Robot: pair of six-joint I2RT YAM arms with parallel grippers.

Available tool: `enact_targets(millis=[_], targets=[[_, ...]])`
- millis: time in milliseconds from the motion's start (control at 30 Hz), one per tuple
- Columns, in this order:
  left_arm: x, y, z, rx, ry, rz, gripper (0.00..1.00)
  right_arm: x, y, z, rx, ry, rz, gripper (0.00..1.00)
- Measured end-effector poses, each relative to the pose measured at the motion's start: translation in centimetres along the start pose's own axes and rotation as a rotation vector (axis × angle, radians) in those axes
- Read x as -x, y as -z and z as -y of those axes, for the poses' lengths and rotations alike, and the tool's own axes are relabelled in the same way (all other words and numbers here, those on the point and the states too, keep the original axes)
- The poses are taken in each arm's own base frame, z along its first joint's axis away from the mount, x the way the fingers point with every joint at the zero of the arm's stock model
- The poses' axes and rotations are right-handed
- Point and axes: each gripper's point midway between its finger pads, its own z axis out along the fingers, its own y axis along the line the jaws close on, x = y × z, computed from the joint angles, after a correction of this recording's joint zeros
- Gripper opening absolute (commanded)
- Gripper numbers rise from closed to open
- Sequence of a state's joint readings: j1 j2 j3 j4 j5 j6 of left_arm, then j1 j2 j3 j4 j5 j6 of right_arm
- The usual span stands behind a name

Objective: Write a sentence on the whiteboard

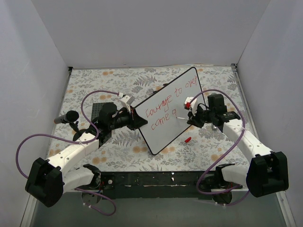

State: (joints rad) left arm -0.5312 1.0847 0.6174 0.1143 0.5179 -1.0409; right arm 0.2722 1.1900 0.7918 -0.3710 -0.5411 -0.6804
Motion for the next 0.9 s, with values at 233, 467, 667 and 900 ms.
enact_targets(millis=[233,467,667,900], targets=[[0.0,0.0,0.0,-0.003,-0.001,-0.001,0.0,-1.2,-0.3,-1.3,0.04,-0.019,-0.03,0.01],[0.0,0.0,0.0,-0.003,-0.002,-0.001,0.0,-0.3,-0.8,-2.6,0.081,0.006,-0.022,0.01],[0.0,0.0,0.0,-0.003,-0.002,-0.001,0.0,1.9,-0.4,-1.7,0.058,0.019,0.015,0.01],[0.0,0.0,0.0,-0.004,-0.004,-0.001,0.0,3.7,1.6,0.4,-0.026,0.016,0.077,0.01]])
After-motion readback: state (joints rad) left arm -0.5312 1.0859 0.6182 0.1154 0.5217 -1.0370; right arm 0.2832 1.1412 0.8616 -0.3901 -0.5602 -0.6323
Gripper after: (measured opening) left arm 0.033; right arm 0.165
